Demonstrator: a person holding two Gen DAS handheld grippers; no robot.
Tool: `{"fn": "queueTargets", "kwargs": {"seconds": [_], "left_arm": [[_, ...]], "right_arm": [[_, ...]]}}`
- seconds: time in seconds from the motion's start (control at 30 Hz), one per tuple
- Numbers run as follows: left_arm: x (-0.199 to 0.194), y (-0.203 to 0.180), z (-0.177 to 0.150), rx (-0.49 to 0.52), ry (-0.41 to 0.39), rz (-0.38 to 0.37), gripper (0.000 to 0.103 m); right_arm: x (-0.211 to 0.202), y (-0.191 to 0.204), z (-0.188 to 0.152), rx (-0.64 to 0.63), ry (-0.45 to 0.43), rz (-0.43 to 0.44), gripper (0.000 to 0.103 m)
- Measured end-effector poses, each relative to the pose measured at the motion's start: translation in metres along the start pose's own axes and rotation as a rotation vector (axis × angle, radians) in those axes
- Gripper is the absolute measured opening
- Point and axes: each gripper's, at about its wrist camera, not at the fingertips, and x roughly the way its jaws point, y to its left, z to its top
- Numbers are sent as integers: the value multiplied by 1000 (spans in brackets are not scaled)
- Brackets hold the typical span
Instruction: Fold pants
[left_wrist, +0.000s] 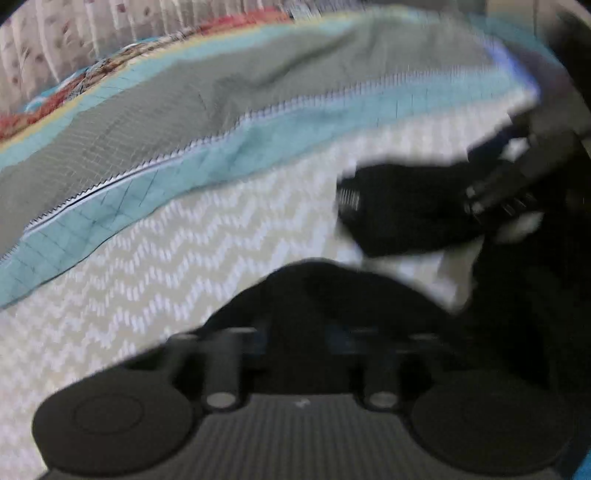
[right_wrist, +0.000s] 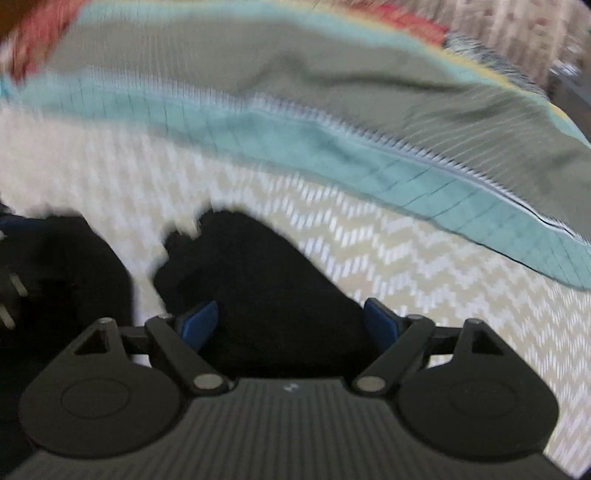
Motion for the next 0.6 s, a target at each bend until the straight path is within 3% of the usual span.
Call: {"fn": "queueTargets", "kwargs": {"seconds": [0.03,0.07,0.1,0.23,0.37,0.5,0.53,0.6], "left_arm": [[-2,-1,-6,6,-15,6,12],[-8,1,-11,7,-41,8,11],[-19,7,-15,-11,-74,12,11],[-73,55,-22,-245,-222,19,11],[-134,100,-49,-477,-422,150,11],[-135,119,-74,-569,-382,222,14],[-126,120,-77,-586,-346,242,19],[-100,118,-79,-605,-244,268,43]], "right_arm": [[9,13,-6,-43,18,-19,47],[11,14,-9,-59,2,-10,20],[0,12,-11,-45,-32,-6,9],[-70,-34,5,168,-285,-87,9],[-159,-116,1,490,-559,-169,9],[-204,-182,-33,747,-671,-226,7],[-202,-190,-42,781,-660,-242,7],[-184,-200,-61,856,-581,-251,13]]}}
